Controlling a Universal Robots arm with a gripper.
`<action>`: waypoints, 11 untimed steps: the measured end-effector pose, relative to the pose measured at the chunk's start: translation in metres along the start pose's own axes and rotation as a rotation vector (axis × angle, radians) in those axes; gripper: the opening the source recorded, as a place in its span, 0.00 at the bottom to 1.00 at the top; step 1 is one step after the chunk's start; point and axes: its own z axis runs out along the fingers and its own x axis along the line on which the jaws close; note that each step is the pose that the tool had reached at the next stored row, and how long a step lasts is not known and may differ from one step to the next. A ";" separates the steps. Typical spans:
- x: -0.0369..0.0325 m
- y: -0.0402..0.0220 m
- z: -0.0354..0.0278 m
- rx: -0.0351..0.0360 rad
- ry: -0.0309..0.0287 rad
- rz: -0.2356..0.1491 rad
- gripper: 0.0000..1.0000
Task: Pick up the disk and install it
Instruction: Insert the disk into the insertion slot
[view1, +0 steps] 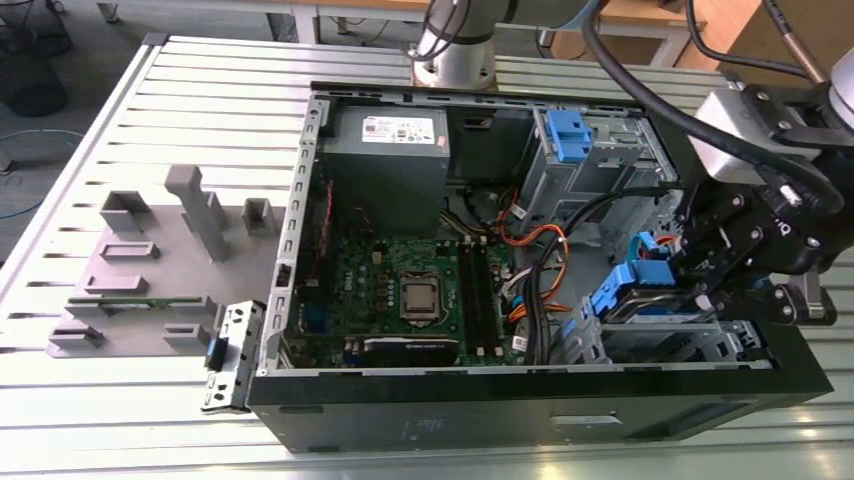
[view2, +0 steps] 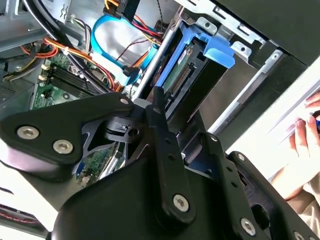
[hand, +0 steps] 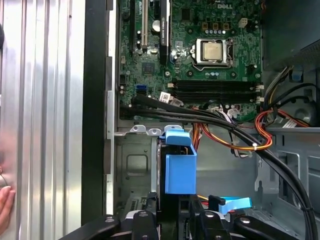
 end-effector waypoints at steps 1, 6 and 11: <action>0.0001 -0.0001 0.0018 0.0000 -0.0001 0.000 0.35; 0.0004 -0.0004 0.0106 0.0000 -0.0001 0.000 0.35; 0.0004 -0.0005 0.0116 0.0000 0.0000 0.000 0.35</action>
